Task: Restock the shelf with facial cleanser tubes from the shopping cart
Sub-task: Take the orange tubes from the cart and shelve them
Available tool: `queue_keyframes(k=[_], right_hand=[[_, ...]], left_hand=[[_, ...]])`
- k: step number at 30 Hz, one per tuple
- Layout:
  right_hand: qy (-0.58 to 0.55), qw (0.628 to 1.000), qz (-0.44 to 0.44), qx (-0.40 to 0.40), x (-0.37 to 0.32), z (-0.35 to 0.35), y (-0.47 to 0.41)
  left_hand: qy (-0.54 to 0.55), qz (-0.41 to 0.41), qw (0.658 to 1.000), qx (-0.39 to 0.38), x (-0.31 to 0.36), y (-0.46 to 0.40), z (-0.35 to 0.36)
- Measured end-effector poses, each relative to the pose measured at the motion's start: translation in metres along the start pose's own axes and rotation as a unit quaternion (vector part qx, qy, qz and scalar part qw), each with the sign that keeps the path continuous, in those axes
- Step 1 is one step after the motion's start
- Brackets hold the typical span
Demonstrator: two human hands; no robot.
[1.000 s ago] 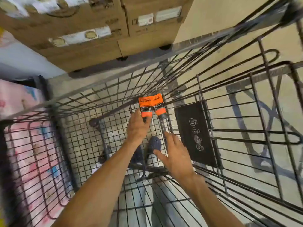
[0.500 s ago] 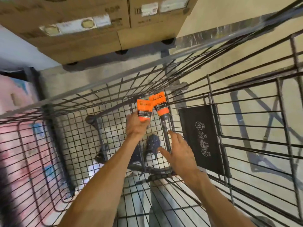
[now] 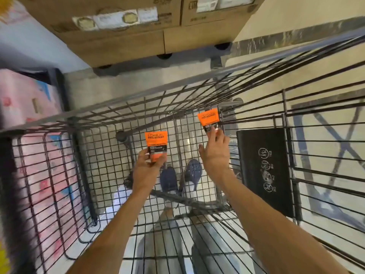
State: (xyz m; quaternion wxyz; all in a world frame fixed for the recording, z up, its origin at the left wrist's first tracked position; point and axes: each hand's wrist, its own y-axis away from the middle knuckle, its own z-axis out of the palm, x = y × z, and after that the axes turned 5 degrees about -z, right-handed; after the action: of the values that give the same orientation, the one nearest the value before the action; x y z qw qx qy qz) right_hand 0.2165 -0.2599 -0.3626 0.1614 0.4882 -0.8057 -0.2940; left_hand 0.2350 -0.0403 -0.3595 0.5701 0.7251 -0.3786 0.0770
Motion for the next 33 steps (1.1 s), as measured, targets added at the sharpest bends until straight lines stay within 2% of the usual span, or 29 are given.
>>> queue_keyframes(k=[4, 8, 11, 13, 15, 19, 22, 28, 33], right_hand=[[-0.080, 0.993, 0.041, 0.072, -0.001, 0.012, 0.011], [-0.170, 0.980, 0.043, 0.092, 0.003, 0.012, 0.021], [-0.322, 0.938, 0.096, 0.082, 0.005, 0.023, 0.022], [-0.368, 0.915, 0.149, 0.071, 0.007, 0.035, 0.014], [-0.446, 0.870, 0.201, 0.059, 0.008, 0.047, 0.005], [-0.546, 0.804, 0.234, 0.029, 0.000, 0.034, 0.006], [-0.585, 0.771, 0.250, -0.016, 0.005, 0.028, 0.005], [-0.580, 0.781, 0.218, -0.078, 0.015, 0.015, 0.046], [-0.574, 0.796, 0.180, -0.073, 0.014, -0.025, 0.110]], left_hand=[[0.019, 0.000, 1.000, -0.011, -0.005, 0.002, -0.005], [0.023, 0.001, 1.000, -0.004, -0.004, 0.005, -0.003], [0.031, -0.003, 0.999, -0.007, -0.009, 0.002, -0.002], [0.031, -0.007, 0.999, -0.007, -0.011, 0.002, -0.001], [0.029, -0.013, 0.999, -0.005, -0.014, 0.003, -0.001], [0.036, -0.028, 0.999, 0.005, -0.023, 0.002, -0.005], [0.020, -0.048, 0.999, 0.002, -0.029, 0.002, -0.012], [0.005, -0.061, 0.998, -0.019, -0.022, 0.024, -0.027], [0.008, -0.031, 0.999, -0.033, 0.015, 0.089, -0.038]])
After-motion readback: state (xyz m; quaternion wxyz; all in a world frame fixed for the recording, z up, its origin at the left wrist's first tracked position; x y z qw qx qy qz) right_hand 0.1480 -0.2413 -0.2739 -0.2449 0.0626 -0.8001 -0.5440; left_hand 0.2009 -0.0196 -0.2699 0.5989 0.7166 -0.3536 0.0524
